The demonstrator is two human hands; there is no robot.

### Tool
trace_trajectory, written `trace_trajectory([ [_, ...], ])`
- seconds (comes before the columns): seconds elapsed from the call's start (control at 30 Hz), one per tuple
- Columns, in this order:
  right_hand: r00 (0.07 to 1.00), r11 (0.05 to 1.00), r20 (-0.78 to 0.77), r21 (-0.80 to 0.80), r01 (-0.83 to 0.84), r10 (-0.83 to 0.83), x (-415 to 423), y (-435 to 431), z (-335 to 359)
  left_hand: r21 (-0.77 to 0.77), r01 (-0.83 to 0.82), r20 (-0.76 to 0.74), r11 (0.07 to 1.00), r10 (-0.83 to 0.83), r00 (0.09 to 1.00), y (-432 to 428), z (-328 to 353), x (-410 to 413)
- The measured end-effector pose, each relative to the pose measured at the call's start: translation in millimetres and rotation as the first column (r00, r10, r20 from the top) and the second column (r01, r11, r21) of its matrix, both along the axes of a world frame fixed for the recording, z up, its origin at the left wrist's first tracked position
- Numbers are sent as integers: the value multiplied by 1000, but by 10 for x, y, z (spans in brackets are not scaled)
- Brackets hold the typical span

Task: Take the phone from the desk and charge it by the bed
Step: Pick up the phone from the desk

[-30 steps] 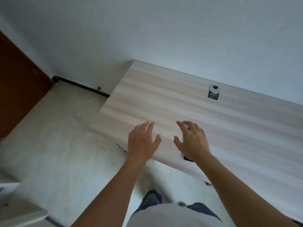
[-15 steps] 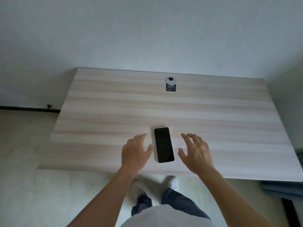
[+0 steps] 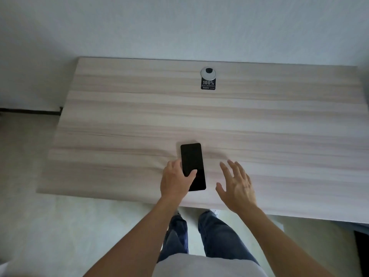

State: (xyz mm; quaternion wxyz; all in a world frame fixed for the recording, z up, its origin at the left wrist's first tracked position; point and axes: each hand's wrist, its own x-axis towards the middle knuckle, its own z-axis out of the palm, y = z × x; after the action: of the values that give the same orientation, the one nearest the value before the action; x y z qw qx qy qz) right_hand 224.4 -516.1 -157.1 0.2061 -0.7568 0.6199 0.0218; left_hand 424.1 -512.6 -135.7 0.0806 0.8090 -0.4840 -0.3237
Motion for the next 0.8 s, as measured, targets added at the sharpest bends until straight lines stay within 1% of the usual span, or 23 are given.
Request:
trace_trajectory([
  [0.2, 994, 994, -37, 12, -104, 105, -117, 3, -228, -2, -140, 106, 990, 139, 985, -149, -95, -278],
  [0.33, 981, 984, -81, 12, -175, 176, -231, -7, -313, 2, -203, 187, 979, 199, 962, -230, -126, -401],
  [0.4, 977, 981, -94, 18, -193, 194, -258, -19, -336, 22, -236, 197, 971, 227, 954, -254, -139, -445],
  [0.57, 978, 982, -88, 43, -185, 188, -260, -1, -362, 87, -358, 102, 930, 349, 932, -333, -110, -463],
  [0.7, 976, 980, -104, 68, -185, 192, -265, 8, -380, 125, -344, 27, 931, 343, 939, -394, -88, -441],
  [0.8, 976, 980, -97, 75, -186, 193, -268, 4, -364, 117, -359, -34, 926, 365, 930, -392, -85, -449],
])
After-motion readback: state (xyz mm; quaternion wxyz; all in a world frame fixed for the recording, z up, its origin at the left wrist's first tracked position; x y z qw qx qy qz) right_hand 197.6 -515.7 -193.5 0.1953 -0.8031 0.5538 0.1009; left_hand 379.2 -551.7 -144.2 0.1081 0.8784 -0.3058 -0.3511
